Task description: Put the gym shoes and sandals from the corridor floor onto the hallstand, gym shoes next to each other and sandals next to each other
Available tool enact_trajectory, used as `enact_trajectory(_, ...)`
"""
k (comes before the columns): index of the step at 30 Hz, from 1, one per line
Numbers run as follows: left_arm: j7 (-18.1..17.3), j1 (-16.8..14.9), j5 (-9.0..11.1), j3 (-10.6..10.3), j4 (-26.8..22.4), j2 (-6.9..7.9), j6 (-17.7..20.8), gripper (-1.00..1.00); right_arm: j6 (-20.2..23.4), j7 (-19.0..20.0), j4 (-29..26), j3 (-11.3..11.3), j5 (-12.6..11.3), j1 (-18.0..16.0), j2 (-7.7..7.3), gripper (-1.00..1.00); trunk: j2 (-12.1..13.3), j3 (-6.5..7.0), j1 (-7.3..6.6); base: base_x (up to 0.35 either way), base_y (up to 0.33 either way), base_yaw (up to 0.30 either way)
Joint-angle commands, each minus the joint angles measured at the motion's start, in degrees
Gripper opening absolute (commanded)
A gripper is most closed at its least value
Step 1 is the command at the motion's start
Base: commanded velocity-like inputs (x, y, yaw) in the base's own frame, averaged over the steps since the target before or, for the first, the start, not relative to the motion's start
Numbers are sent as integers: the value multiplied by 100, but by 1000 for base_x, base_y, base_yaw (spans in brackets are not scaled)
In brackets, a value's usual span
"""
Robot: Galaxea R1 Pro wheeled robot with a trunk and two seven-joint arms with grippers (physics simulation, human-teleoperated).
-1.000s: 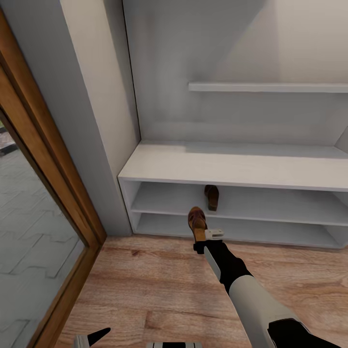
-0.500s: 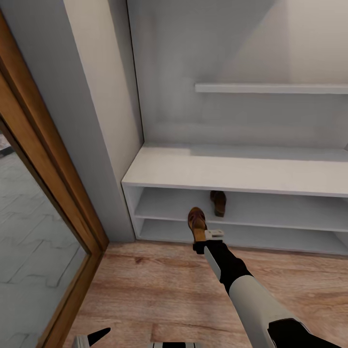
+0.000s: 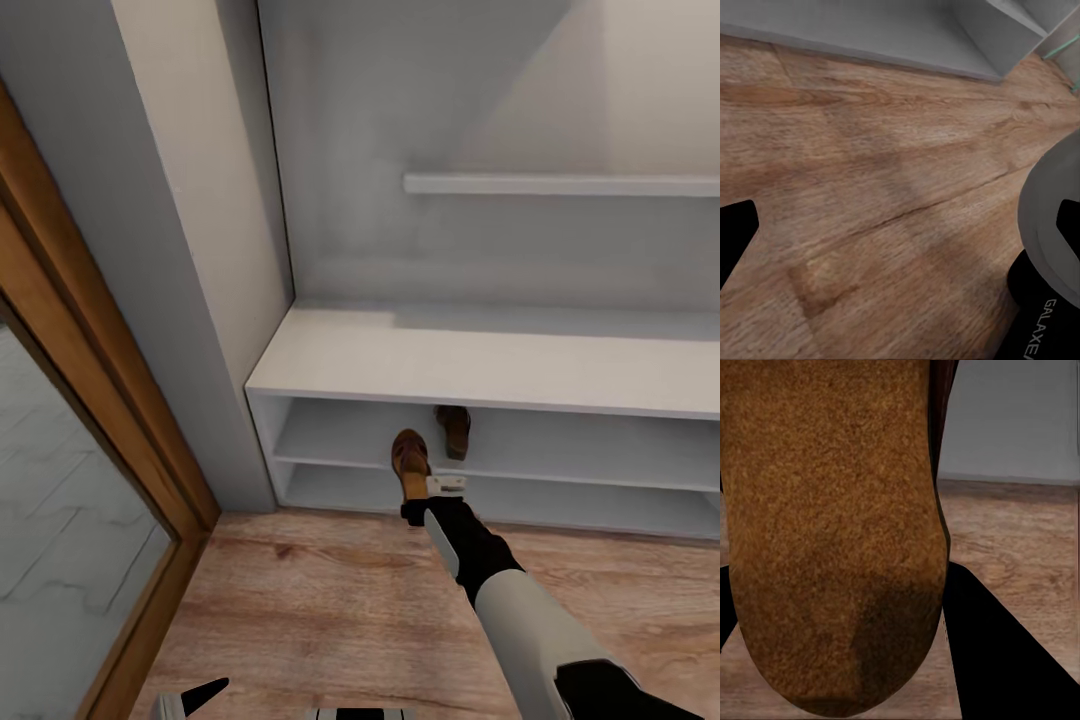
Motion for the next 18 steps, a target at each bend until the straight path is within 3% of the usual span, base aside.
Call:
enact_trajectory(1,-18,-3,8,7,4,0,-33,100,30,-45,-7,-198,-61,-2,0,-100,-2,-5,1,170,-60,0)
enact_trajectory(6,-18,-3,8,4,4,0,-38,100,49,-45,-1,-668,-56,-2,0,-100,-2,-5,1,69,-25,0)
enact_trajectory(18,-18,-3,11,3,4,2,-41,100,51,-37,4,-736,-58,-2,0,-100,-2,-5,1,28,-1,0)
